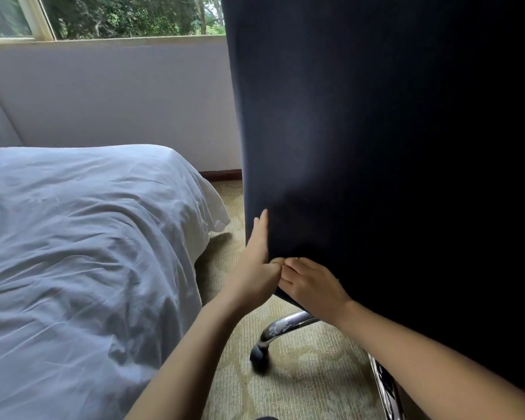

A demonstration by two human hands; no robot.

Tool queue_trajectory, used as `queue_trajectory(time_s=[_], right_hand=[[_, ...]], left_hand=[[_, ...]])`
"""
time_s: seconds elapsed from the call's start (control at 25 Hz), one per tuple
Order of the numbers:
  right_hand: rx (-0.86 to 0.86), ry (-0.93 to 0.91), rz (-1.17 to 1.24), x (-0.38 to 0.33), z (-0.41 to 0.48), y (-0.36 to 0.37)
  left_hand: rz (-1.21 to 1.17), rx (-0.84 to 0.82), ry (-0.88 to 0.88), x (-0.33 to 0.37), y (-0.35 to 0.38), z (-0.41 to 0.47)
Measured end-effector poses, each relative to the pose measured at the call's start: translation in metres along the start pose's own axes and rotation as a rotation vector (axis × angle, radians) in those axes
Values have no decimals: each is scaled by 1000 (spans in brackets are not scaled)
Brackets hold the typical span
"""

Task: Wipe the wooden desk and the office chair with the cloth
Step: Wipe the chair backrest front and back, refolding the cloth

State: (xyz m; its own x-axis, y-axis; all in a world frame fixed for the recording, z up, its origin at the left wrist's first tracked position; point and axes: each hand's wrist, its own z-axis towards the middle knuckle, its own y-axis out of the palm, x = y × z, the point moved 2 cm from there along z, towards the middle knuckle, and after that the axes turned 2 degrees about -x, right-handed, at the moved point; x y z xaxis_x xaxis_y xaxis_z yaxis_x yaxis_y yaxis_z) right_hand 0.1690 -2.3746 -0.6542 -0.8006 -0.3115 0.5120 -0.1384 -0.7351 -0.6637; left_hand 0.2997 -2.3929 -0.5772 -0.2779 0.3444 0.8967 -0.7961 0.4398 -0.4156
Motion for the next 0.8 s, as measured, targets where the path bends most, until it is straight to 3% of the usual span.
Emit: queue_trajectory(time_s=[0.2,0.4,0.6,0.8], right_hand=[[-200,-115,6,-6,-62,-4],[-308,-187,-25,21,-145,-59],[-322,-195,-54,87,-151,-142],[-191,-260,-168,149,-63,-211]], left_hand=[[48,-32,-14,7,20,-13],[43,1,32,44,52,-20],[315,248,322,102,66,-14],[418,521,584,183,35,18]])
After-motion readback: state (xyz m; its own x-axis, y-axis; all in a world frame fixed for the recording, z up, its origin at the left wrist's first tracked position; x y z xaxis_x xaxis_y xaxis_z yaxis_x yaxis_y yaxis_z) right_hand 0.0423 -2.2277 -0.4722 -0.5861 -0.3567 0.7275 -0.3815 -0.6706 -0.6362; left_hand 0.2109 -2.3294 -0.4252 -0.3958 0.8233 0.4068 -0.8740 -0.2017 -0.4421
